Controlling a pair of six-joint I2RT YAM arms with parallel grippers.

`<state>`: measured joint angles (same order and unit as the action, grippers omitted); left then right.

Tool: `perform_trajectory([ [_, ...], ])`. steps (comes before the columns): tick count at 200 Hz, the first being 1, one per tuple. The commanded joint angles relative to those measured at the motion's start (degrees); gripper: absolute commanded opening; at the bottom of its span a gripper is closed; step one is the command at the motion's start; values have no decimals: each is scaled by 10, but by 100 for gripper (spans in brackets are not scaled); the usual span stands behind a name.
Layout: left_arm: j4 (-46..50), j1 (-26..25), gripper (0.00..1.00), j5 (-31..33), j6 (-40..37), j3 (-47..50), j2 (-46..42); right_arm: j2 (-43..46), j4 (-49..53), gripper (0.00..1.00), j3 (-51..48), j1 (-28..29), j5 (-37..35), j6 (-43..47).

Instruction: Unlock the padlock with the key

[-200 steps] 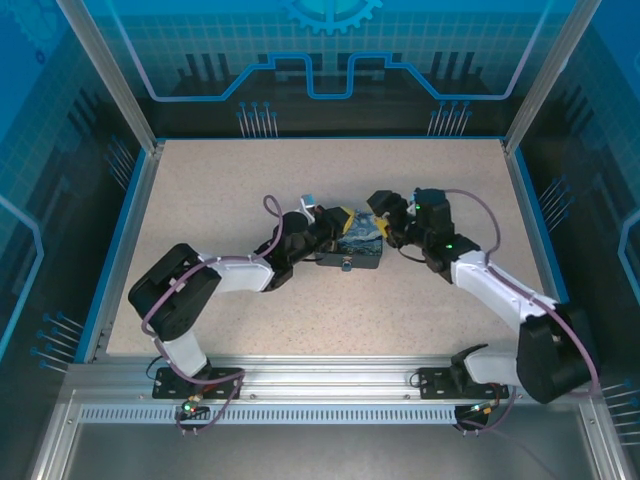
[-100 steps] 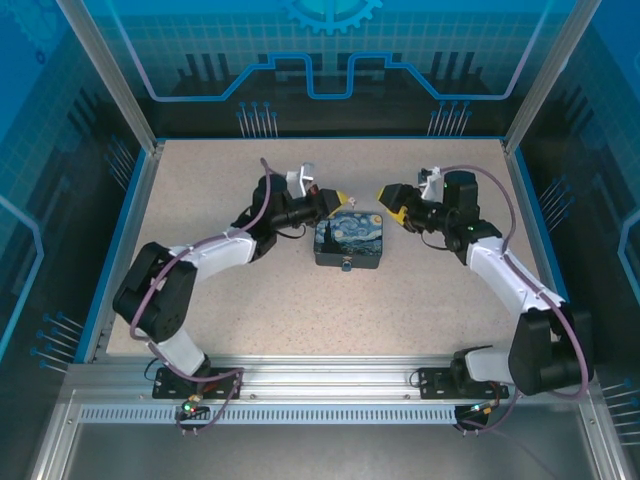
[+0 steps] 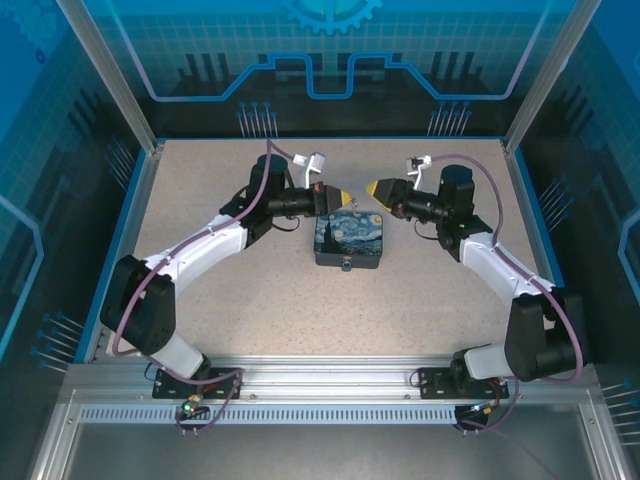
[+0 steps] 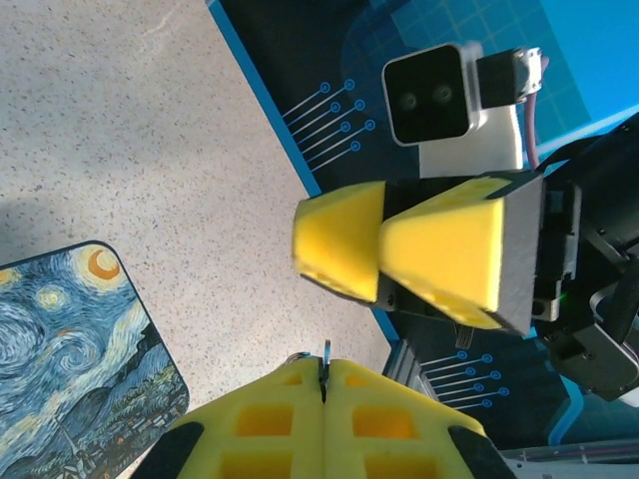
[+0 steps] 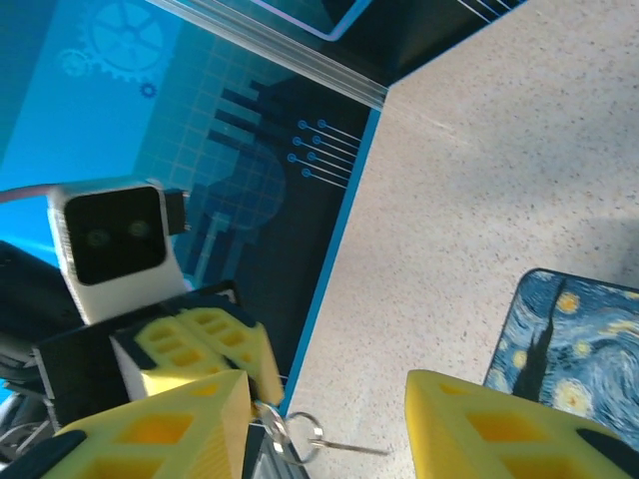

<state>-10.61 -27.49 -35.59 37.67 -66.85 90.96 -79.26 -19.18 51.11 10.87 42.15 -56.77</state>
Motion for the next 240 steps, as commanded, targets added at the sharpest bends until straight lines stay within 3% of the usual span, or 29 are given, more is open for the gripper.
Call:
perform_trajectory([
  [1, -43, 4, 0, -28, 26, 16, 14, -4, -57, 43, -17, 9, 15, -19],
  [51, -157, 5, 0, -46, 106, 39, 47, -10, -86, 40, -33, 25, 23, -32],
  [103, -214, 7, 0, -55, 145, 48, 64, -8, -85, 39, -46, 27, 25, -27],
  [171, -242, 8, 0, -66, 164, 55, 71, -20, -77, 38, -39, 28, 27, -17],
  [240, -245, 9, 0, -71, 169, 48, 81, -15, -61, 24, -39, 27, 60, 10],
])
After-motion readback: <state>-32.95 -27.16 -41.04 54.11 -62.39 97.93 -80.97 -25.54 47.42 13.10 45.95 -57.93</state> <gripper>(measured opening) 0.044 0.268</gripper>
